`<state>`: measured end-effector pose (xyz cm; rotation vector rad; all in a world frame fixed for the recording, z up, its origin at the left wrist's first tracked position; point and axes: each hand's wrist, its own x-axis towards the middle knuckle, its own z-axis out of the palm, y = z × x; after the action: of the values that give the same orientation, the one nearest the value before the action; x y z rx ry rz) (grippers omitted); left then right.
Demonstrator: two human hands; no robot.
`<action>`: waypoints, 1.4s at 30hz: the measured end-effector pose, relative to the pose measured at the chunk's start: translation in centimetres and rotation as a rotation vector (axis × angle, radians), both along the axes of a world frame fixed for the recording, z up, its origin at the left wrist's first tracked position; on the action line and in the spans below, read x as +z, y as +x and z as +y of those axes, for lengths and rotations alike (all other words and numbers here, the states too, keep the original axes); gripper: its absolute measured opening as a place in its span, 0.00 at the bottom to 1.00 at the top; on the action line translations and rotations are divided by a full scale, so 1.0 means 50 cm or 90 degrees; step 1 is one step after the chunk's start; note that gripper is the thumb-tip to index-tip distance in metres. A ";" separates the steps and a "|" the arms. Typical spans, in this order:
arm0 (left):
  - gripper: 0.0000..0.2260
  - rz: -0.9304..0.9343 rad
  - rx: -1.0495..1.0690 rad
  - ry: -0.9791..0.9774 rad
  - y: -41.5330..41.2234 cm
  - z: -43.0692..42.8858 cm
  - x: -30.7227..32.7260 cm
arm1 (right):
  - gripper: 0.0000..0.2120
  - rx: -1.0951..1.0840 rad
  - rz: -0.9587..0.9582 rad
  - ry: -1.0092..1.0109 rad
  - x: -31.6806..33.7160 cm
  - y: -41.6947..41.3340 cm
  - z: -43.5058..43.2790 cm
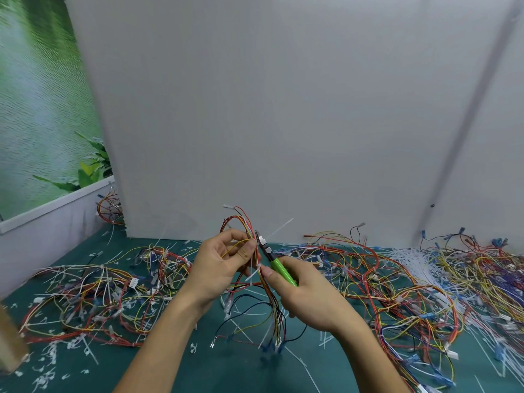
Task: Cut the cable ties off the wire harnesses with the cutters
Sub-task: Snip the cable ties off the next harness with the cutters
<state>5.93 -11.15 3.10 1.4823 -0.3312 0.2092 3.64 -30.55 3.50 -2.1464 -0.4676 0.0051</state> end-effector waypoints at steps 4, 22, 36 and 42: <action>0.02 0.005 0.000 0.001 0.000 -0.001 -0.001 | 0.21 0.002 0.005 -0.015 -0.004 0.003 -0.002; 0.04 0.008 0.010 -0.003 -0.002 -0.006 0.000 | 0.16 -0.004 -0.029 0.001 -0.014 0.012 -0.001; 0.02 0.016 0.017 0.004 -0.003 -0.008 0.000 | 0.14 -0.043 -0.046 0.008 -0.010 0.011 0.001; 0.05 0.020 0.019 0.009 -0.001 -0.010 -0.004 | 0.16 -0.020 0.008 0.011 -0.003 0.004 -0.001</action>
<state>5.86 -11.63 2.92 1.5042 -0.2854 0.2074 3.84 -30.59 3.37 -2.1352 -0.4246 -0.0033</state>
